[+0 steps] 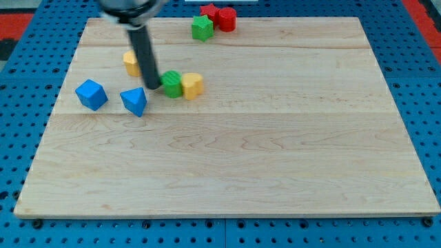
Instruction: Move the green circle to the top of the yellow heart
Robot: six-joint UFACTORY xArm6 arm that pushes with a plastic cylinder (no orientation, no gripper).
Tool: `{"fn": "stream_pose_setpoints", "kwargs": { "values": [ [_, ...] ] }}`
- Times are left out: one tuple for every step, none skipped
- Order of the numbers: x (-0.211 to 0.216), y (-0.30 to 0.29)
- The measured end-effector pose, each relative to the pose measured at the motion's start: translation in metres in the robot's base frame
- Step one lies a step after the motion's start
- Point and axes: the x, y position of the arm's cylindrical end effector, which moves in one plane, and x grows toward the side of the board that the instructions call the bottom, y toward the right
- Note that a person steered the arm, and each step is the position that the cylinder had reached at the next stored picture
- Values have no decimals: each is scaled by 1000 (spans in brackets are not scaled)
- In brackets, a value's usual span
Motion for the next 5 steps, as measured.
{"fn": "stream_pose_setpoints", "kwargs": {
  "values": [
    [-17,69],
    [-8,55],
    [32,22],
    [46,36],
    [11,73]
  ]
}}
